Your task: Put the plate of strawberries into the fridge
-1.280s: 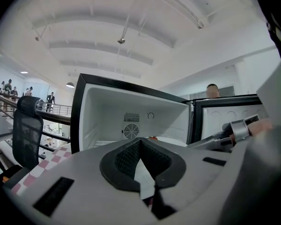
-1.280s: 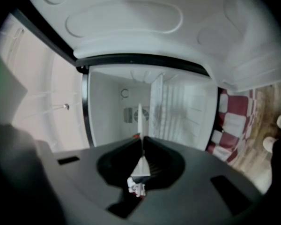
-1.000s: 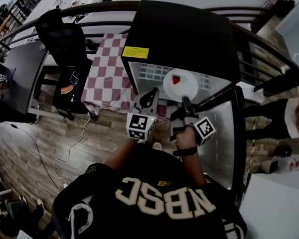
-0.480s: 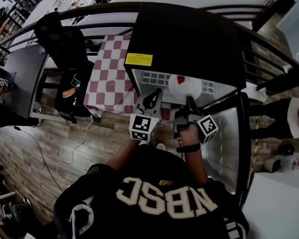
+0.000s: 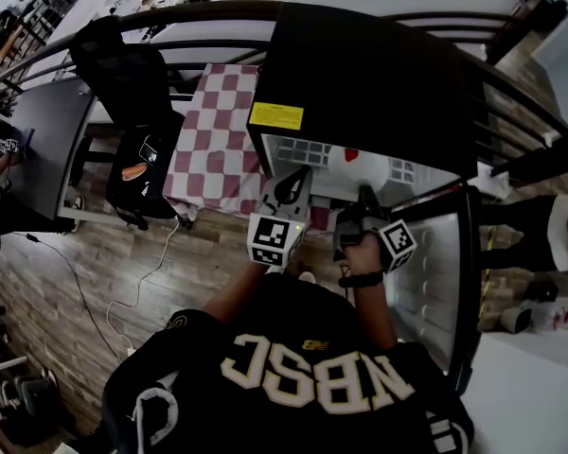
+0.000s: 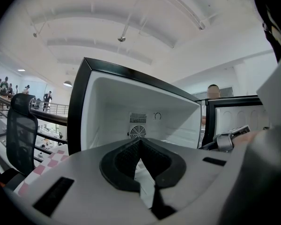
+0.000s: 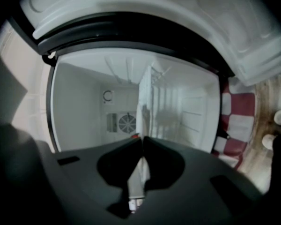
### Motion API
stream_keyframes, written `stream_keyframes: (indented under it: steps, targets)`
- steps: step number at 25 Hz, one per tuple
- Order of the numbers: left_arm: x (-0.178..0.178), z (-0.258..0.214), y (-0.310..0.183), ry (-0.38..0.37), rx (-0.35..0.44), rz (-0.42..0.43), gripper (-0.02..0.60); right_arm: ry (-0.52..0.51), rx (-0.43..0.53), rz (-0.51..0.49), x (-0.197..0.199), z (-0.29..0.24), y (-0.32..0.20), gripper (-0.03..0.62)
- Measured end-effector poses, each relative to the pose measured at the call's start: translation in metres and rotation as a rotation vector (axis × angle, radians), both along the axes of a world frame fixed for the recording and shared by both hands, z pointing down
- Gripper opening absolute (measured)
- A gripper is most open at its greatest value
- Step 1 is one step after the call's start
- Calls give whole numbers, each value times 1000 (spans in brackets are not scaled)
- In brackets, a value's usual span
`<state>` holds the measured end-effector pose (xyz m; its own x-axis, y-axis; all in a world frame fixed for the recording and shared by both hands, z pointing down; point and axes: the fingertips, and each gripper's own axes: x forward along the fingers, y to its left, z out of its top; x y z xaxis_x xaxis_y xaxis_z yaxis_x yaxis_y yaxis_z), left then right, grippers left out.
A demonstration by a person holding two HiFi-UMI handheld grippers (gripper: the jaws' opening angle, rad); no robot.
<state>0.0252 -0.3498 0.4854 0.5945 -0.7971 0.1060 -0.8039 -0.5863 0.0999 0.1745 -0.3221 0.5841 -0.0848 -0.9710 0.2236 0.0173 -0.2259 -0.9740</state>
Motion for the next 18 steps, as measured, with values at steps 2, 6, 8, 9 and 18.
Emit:
stream_keyframes:
  steps: [2, 6, 8, 9, 18]
  targets:
    - [-2, 1, -1, -1, 0, -4, 15, 2, -1, 4, 1, 1, -3, 31]
    - [-7, 3, -2, -4, -2, -19, 15, 16, 0, 12, 4, 1, -8, 31]
    - [-11, 3, -3, -3, -5, -28, 15, 18, -2, 15, 4, 1, -10, 31]
    - [-13, 3, -4, -3, -6, -32, 15, 16, -3, 18, 5, 2, -11, 31]
    - [-19, 8, -7, -4, -18, -50, 15, 15, -1, 30, 6, 3, -22, 31]
